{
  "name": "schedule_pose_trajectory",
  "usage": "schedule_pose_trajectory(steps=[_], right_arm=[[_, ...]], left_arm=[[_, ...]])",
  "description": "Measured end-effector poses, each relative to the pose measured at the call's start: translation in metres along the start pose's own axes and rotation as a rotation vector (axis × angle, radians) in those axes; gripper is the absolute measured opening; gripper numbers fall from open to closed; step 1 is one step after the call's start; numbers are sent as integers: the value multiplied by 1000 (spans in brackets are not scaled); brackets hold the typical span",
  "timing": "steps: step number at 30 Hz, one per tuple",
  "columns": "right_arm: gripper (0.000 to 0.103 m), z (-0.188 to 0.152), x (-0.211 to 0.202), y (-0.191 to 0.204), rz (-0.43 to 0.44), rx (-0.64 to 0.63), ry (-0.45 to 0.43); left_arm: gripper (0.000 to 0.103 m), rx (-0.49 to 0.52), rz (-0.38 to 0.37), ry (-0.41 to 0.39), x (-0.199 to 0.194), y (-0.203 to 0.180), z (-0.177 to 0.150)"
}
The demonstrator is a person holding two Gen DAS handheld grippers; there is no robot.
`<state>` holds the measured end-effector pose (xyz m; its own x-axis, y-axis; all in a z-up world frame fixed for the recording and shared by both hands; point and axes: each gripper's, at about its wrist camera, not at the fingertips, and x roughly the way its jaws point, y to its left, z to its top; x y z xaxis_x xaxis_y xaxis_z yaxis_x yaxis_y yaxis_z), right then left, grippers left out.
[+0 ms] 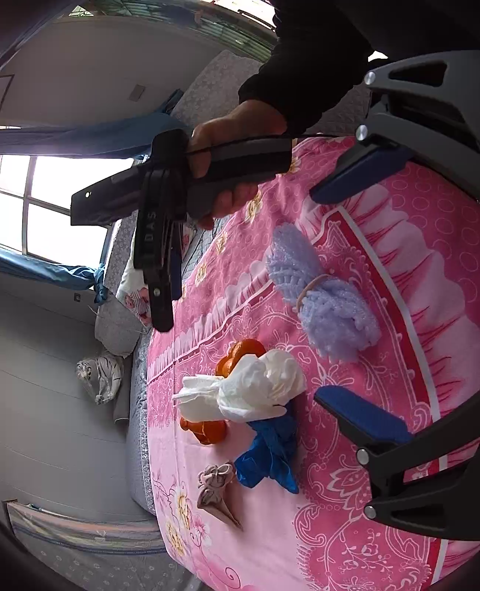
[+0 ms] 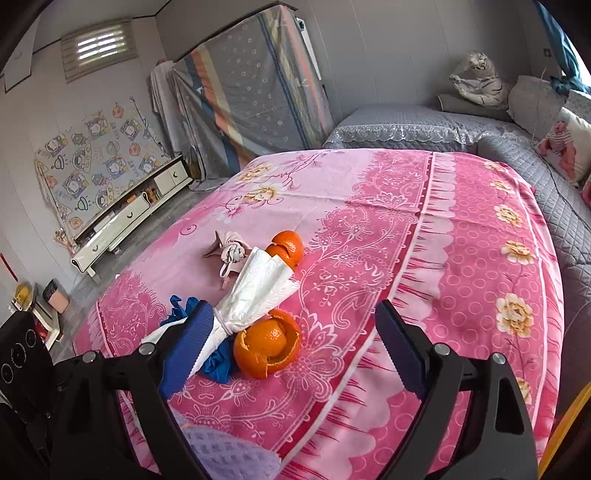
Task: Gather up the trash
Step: 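Move the right tool to the white tissue while the left tool moves to another bubble-wrap bundle, then close the right tool on the white tissue while the left tool grasps the bubble-wrap bundle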
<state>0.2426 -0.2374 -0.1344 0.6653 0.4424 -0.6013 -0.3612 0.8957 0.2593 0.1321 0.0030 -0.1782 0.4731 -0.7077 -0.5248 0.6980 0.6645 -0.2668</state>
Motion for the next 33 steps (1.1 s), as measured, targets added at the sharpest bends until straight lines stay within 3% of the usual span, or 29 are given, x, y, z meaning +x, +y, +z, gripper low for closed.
schedule_pose_trajectory(steps=[7, 12, 17, 29, 33], right_arm=[[85, 10, 33, 20, 11, -79, 34], [84, 14, 54, 23, 72, -85, 96], [83, 23, 72, 17, 114, -45, 154], [54, 27, 101, 17, 144, -35, 254], [41, 30, 105, 15, 143, -44, 274]], left_arm=[[95, -40, 28, 0, 15, 3, 1], [94, -43, 29, 20, 26, 0, 0], [87, -33, 25, 43, 34, -3, -1], [71, 14, 38, 131, 64, -20, 2], [55, 18, 57, 154, 72, -23, 3]])
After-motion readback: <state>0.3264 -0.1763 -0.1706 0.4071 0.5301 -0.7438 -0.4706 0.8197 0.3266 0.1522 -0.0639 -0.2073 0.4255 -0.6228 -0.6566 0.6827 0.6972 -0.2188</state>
